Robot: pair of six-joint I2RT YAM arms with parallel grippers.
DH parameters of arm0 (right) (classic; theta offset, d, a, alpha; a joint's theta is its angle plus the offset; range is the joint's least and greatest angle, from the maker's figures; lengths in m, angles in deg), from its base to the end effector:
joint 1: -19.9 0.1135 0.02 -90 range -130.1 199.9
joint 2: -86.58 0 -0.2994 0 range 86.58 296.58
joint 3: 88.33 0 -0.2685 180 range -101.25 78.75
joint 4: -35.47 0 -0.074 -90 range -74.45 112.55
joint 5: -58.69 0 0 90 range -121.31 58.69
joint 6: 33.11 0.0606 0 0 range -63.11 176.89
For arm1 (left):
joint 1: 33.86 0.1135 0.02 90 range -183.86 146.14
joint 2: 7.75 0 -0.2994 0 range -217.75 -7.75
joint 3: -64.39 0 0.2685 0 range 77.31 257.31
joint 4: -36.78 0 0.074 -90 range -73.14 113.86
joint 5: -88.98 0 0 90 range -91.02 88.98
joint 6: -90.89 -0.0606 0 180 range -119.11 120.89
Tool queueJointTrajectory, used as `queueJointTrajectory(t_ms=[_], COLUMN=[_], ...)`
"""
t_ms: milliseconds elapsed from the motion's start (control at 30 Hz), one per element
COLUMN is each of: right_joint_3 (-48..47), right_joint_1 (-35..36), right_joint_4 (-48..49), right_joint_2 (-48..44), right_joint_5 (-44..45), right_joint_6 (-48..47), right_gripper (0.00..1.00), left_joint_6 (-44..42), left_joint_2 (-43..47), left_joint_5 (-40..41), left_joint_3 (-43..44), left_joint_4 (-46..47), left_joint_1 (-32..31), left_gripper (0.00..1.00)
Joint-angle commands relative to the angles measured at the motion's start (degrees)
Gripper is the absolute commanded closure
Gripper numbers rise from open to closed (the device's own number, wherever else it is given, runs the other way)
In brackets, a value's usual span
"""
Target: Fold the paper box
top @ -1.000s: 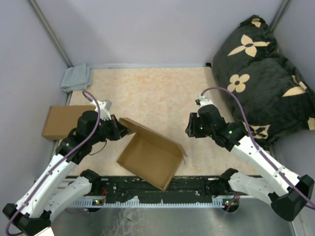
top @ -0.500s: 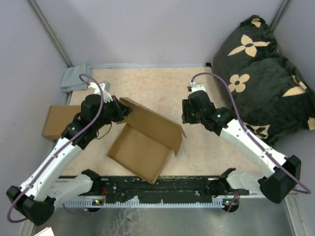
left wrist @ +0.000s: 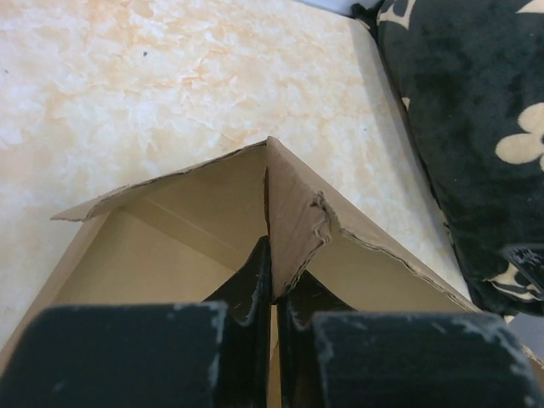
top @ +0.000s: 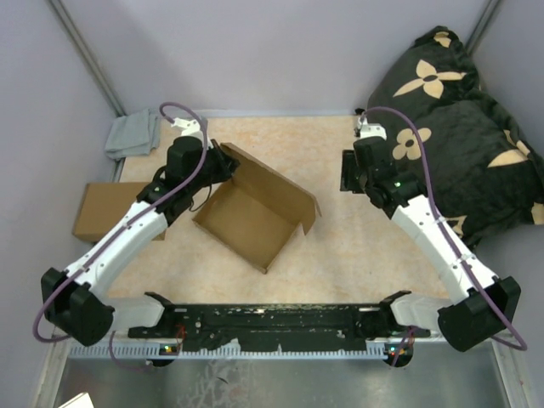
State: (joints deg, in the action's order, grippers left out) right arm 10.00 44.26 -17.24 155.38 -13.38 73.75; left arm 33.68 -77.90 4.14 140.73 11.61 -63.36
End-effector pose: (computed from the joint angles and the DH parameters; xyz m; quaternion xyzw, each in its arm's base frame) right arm 0.2578 0.0963 0.3681 0.0074 0.8971 0.0153 0.4416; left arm 0.2745 -0.1491 0.3804 -0.0495 0.8121 -0.2688 0.5156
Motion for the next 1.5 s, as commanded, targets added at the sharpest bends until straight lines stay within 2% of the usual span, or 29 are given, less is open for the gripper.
queueJointTrajectory(t_ms=[0, 200, 367, 467, 533, 633, 900, 1133, 1267, 1467], right_joint_3=[-1.60, 0.81, 7.03, 10.16, 12.43, 14.75, 11.97, 14.70, 14.97, 14.02], right_joint_1=[-0.01, -0.01, 2.03, 8.62, 9.99, 10.09, 10.23, 12.37, 12.58, 14.57], right_joint_4=[1.27, -1.48, -0.65, -0.33, 1.21, 4.54, 9.13, 13.42, 14.13, 16.18], right_joint_2=[-0.86, -4.01, -10.10, -12.85, -14.03, -14.38, -9.25, -14.23, -12.96, -8.48], right_joint_5=[-3.63, -11.94, -23.97, -21.63, -21.84, -20.49, -16.95, -16.60, -15.78, -9.08], right_joint_6=[-2.90, -1.11, 1.95, 3.77, 5.44, 6.72, 6.69, 7.15, 7.28, 7.44], right_gripper=[0.47, 0.49, 0.54, 0.53, 0.53, 0.52, 0.52, 0.52, 0.52, 0.54], left_joint_6=[1.32, 2.95, 3.73, 4.03, 4.25, 4.58, 4.30, 4.33, 4.73, 4.56], left_joint_2=[-3.10, -6.23, -7.98, -9.59, -10.72, -11.17, -10.23, -12.43, -12.48, -11.80], left_joint_5=[0.59, -0.34, -0.63, -0.80, -1.17, -1.47, -1.44, -2.52, -3.01, -3.05], left_joint_3=[2.15, 3.26, 4.22, 5.04, 5.67, 5.45, 4.52, 6.00, 5.66, 5.30], left_joint_4=[6.09, 7.22, 7.87, 8.38, 8.44, 9.07, 9.01, 8.38, 8.98, 9.01], left_joint_1=[1.09, 2.60, 2.98, 3.11, 3.28, 3.37, 3.55, 3.82, 3.79, 3.82], left_gripper=[0.95, 0.95, 0.95, 0.95, 0.95, 0.95, 0.95, 0.94, 0.94, 0.94])
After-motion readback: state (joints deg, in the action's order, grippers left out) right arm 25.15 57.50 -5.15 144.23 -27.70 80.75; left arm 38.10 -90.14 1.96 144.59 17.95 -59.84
